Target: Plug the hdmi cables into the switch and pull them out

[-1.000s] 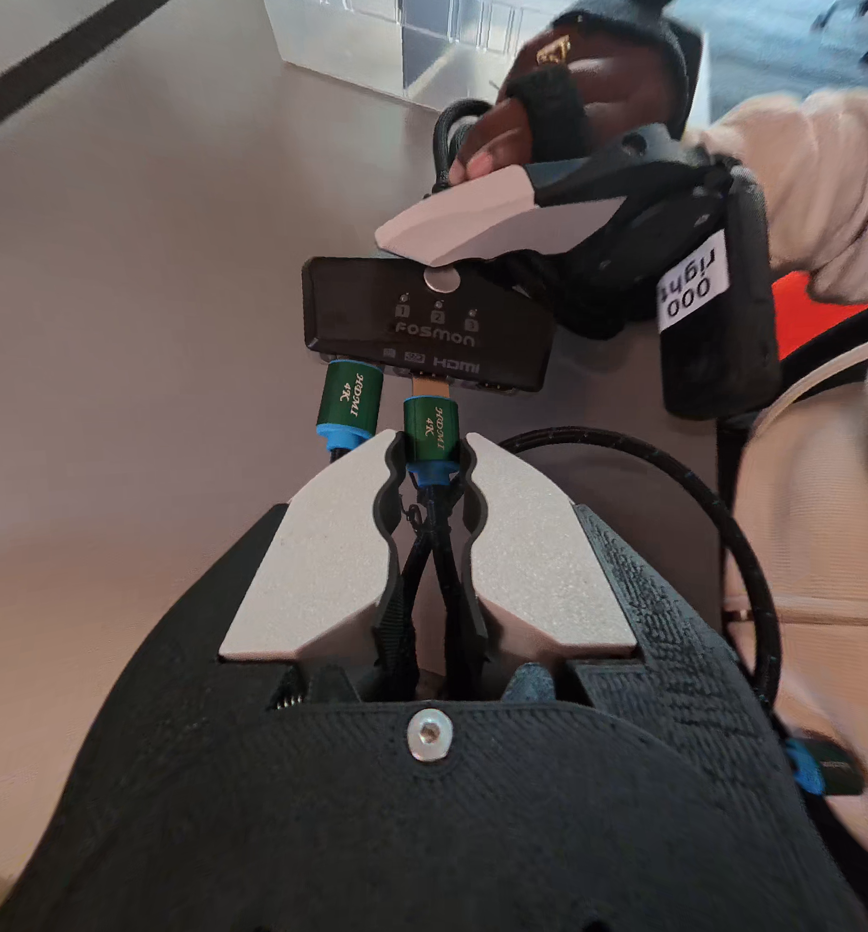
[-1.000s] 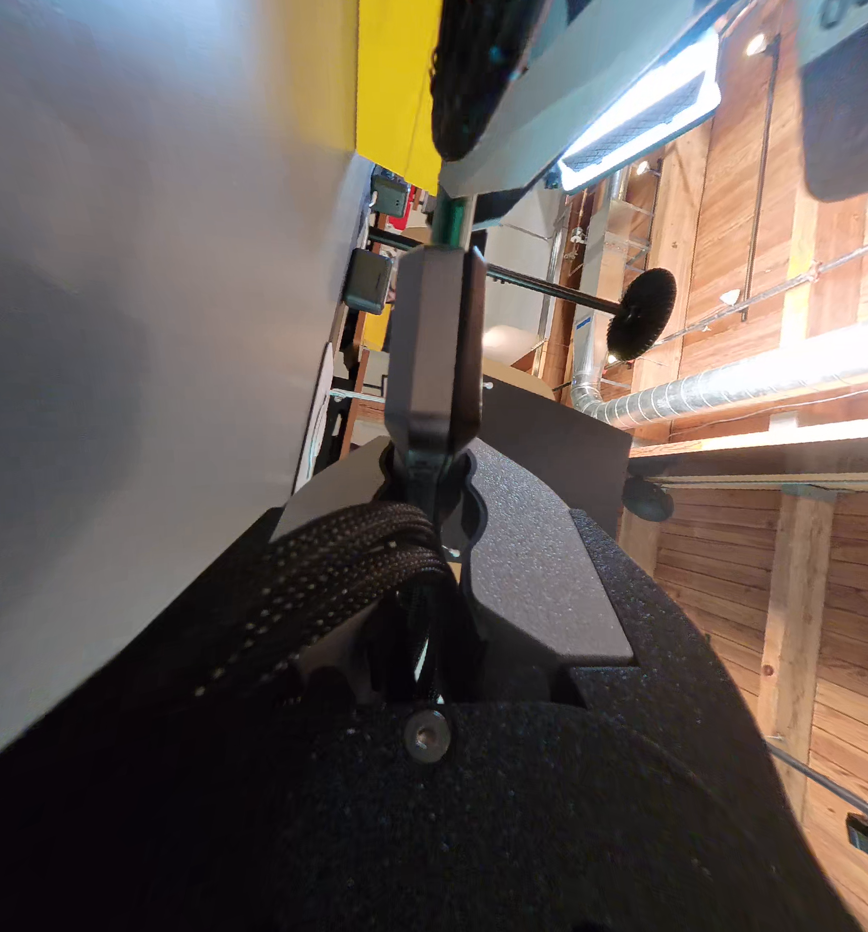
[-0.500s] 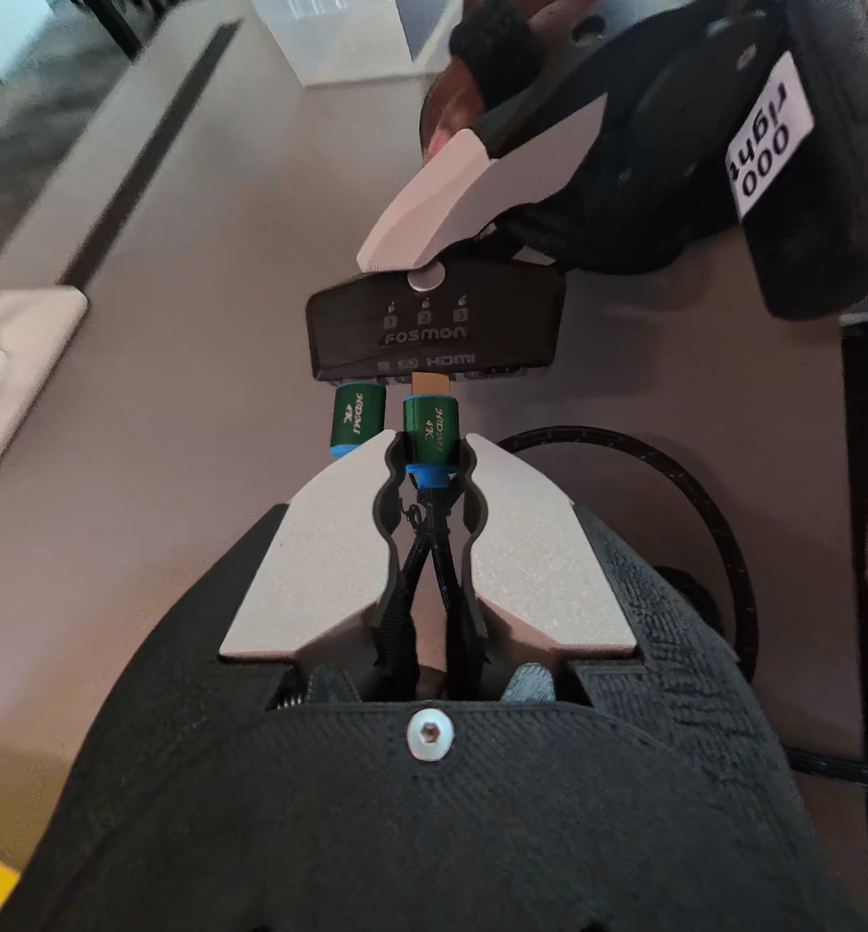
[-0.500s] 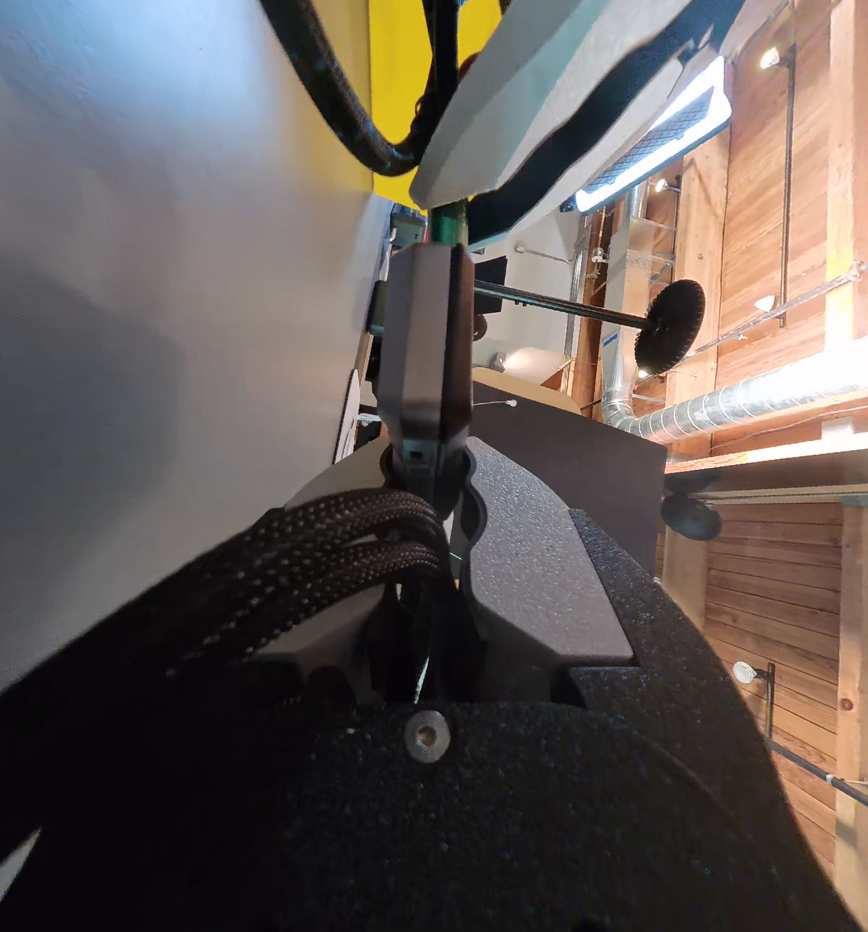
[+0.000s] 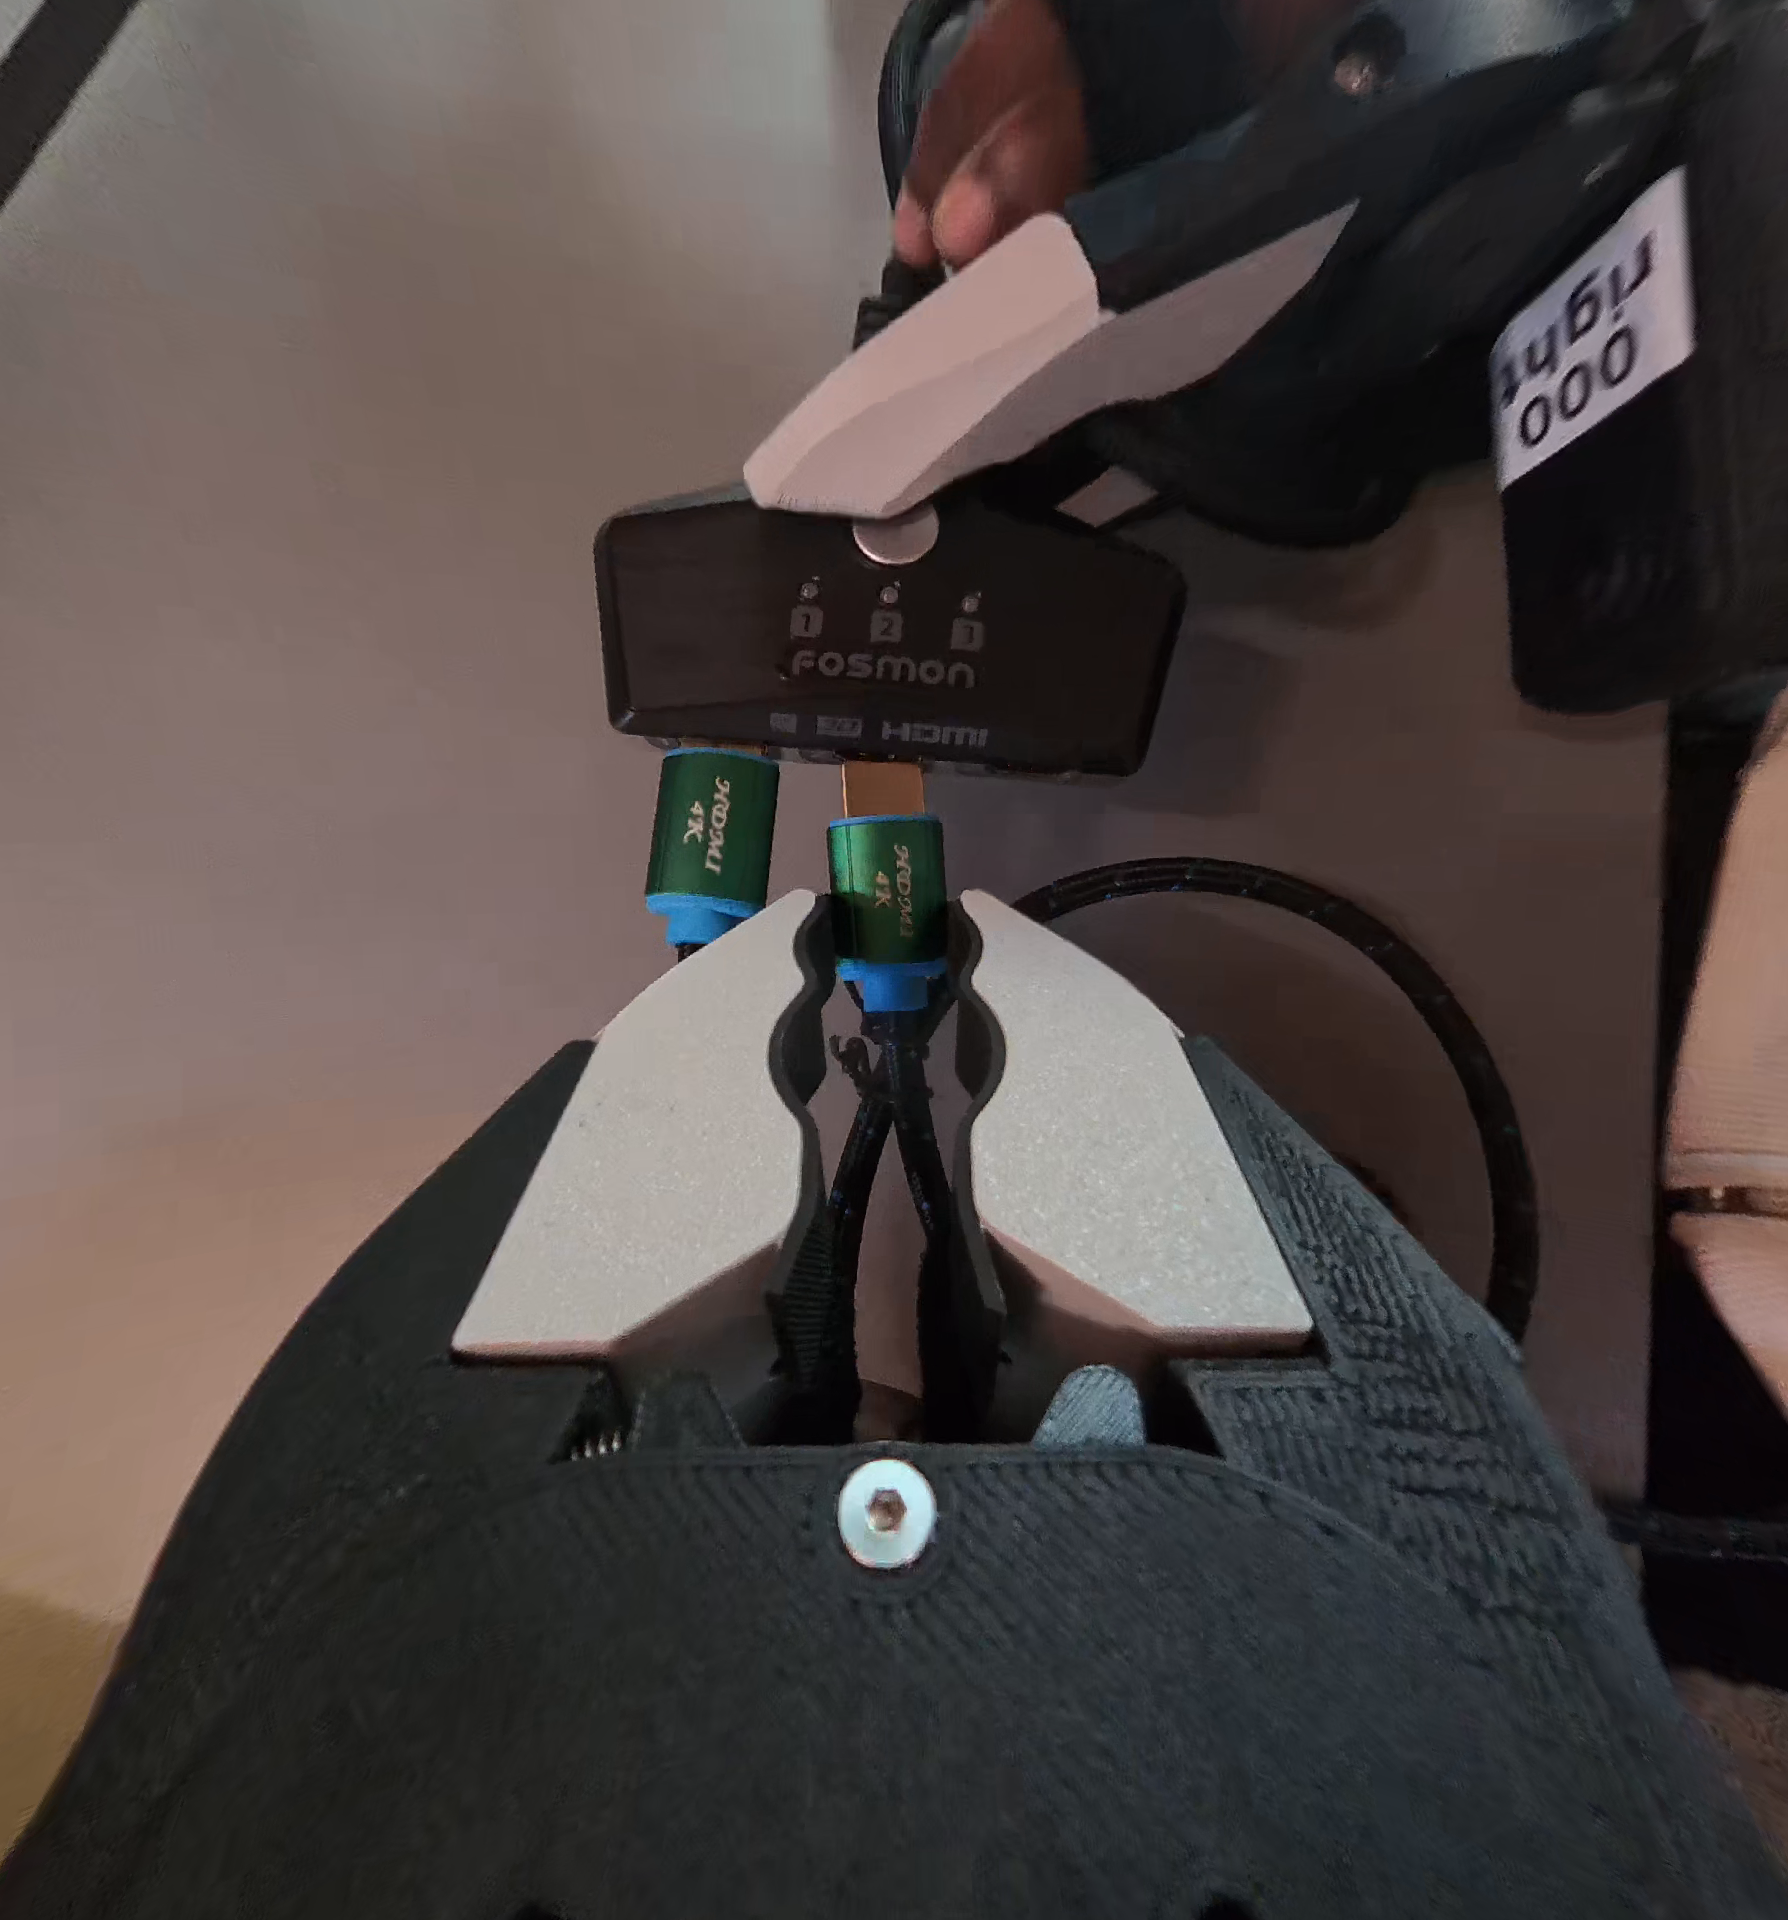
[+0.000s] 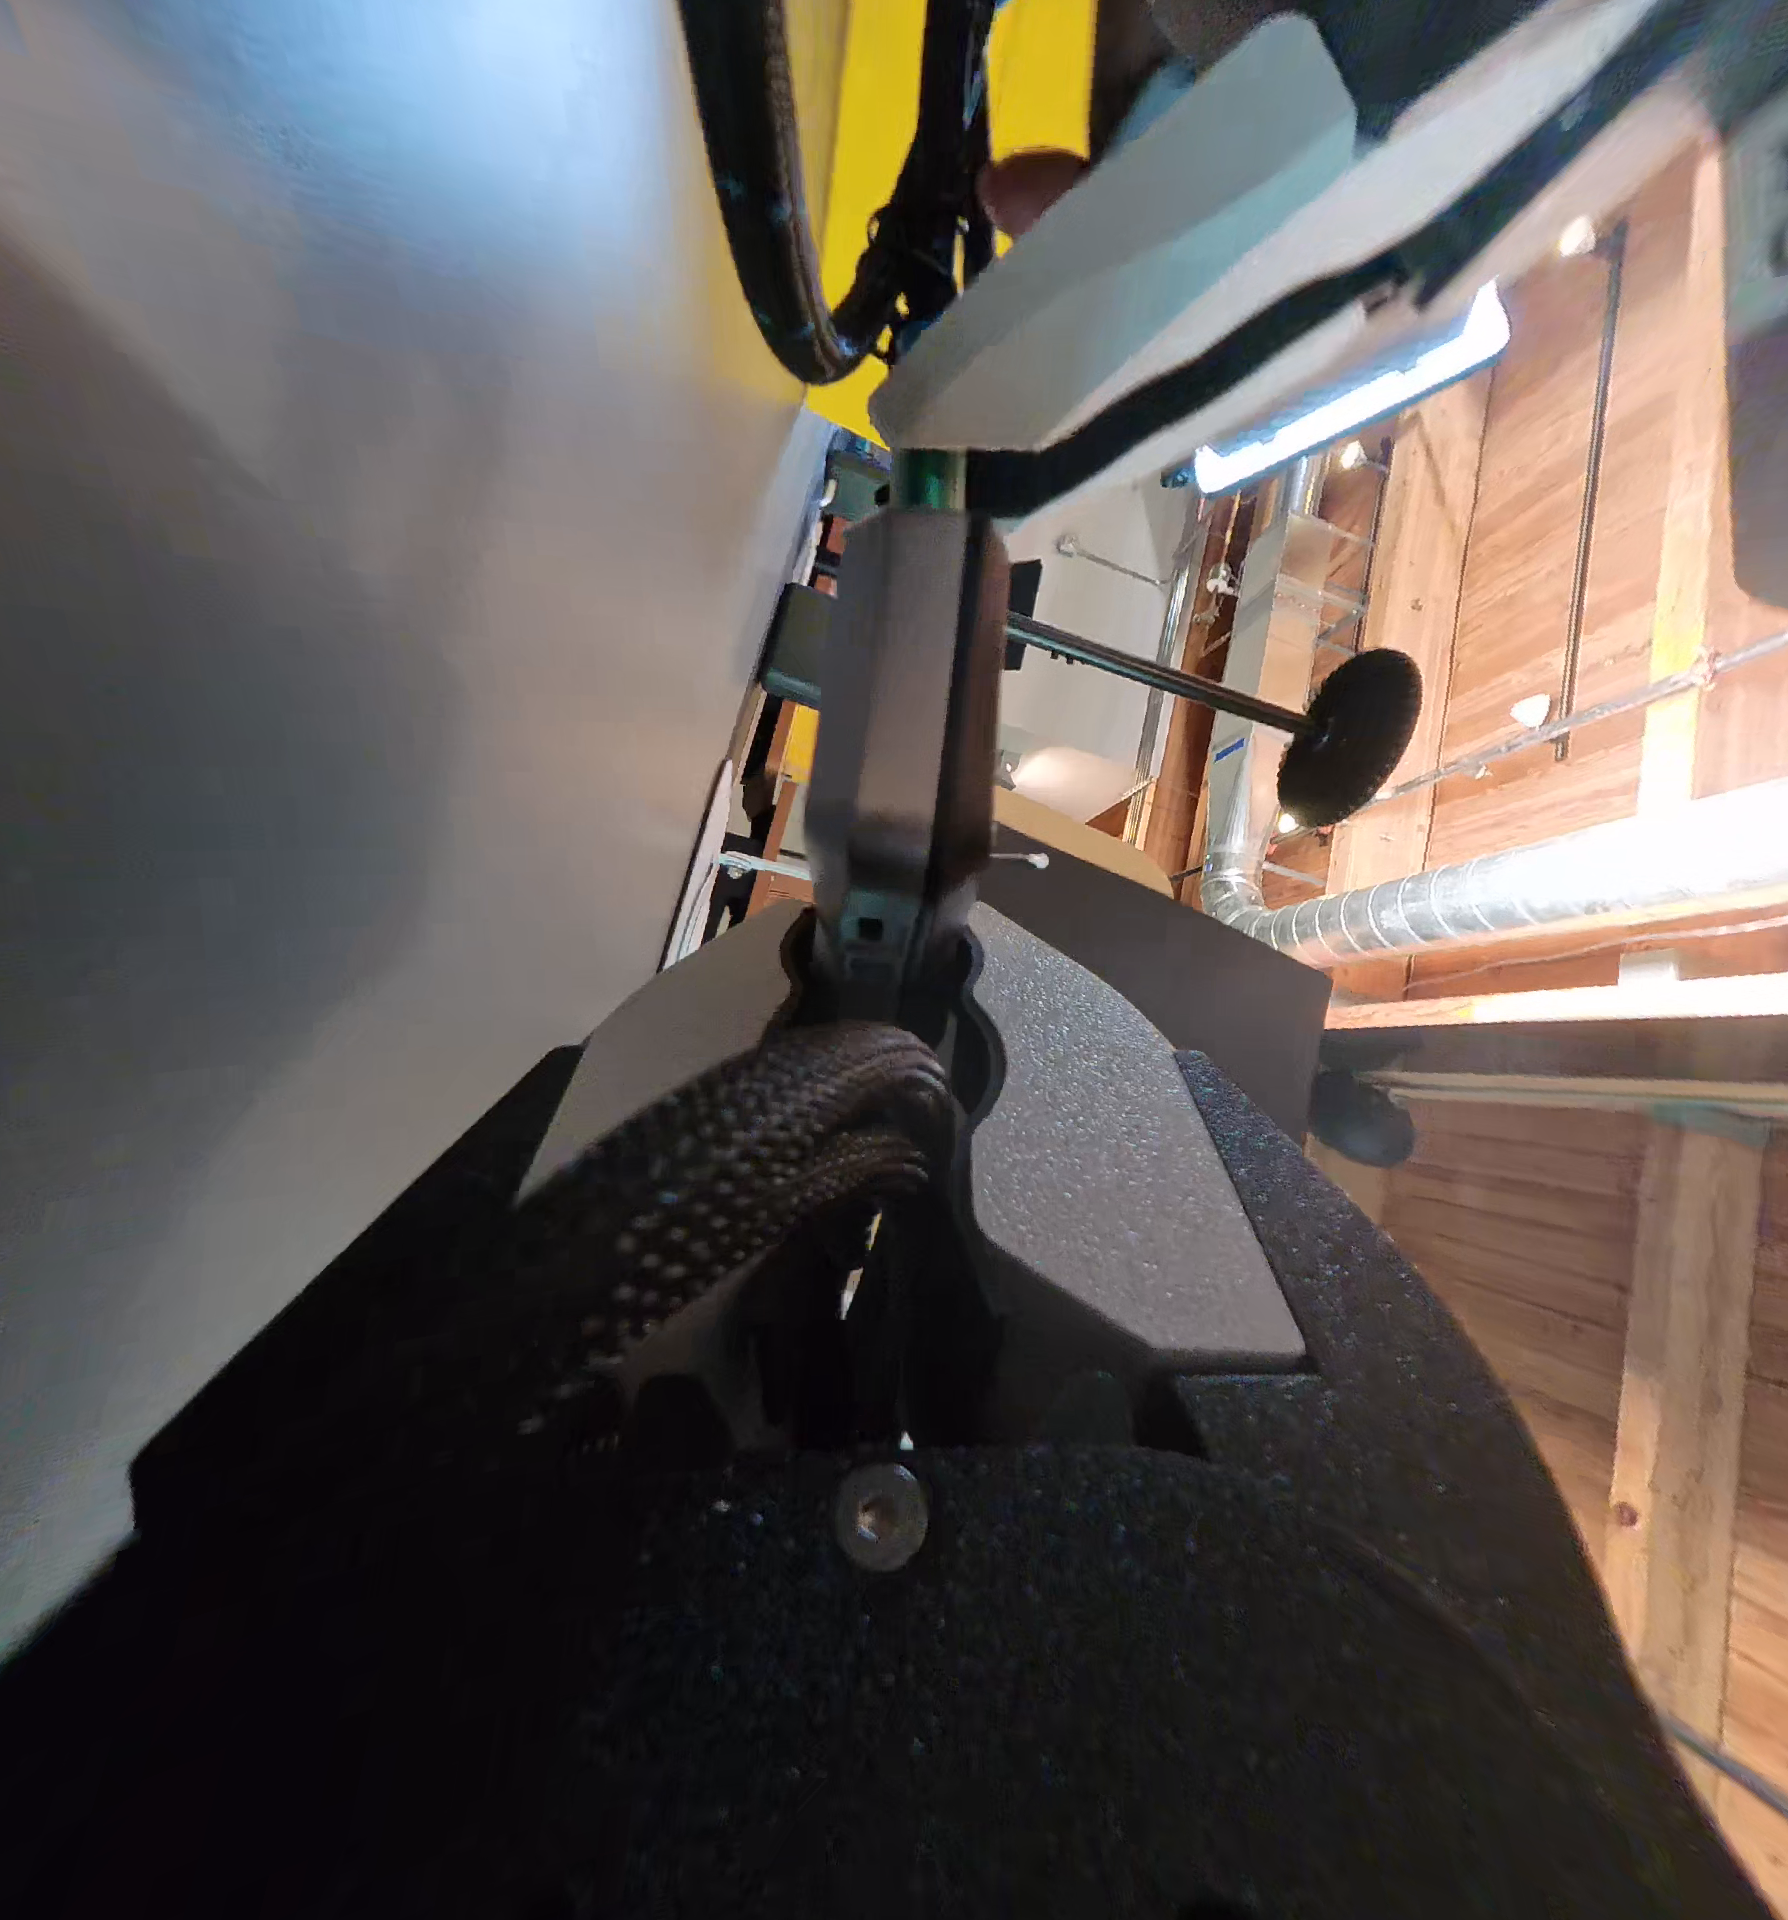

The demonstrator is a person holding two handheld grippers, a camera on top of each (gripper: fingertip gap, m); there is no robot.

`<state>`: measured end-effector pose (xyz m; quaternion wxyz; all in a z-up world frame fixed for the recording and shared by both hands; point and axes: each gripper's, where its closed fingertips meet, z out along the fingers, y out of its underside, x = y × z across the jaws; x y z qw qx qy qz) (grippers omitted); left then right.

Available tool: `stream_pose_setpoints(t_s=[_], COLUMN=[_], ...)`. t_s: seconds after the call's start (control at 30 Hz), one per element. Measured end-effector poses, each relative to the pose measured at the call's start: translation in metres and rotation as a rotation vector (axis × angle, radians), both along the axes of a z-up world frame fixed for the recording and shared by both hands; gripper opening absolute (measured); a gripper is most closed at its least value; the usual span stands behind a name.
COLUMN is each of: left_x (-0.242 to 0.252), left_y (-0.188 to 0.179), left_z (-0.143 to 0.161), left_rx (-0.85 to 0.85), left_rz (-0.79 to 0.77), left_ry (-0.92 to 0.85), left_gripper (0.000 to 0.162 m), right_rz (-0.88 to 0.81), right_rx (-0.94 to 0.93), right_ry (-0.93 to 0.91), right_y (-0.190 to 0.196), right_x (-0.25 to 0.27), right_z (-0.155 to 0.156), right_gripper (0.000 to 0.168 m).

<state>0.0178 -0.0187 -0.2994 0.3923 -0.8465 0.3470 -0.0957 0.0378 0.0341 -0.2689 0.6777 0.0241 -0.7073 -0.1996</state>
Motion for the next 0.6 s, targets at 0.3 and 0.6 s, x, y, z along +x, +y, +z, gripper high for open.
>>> stream_pose_setpoints(t_s=[0.3, 0.6], left_x=[0.000, 0.002], left_y=[0.002, -0.001], left_z=[-0.021, -0.011], left_rx=[-0.093, 0.120], left_rz=[0.026, 0.043], left_ry=[-0.056, 0.213], left_gripper=[0.021, 0.041], right_rz=[0.034, 0.018], right_rx=[0.055, -0.012], right_ry=[-0.121, -0.164], right_y=[0.001, 0.010], right_x=[-0.004, -0.006], right_z=[-0.024, -0.033], right_gripper=[0.025, 0.027])
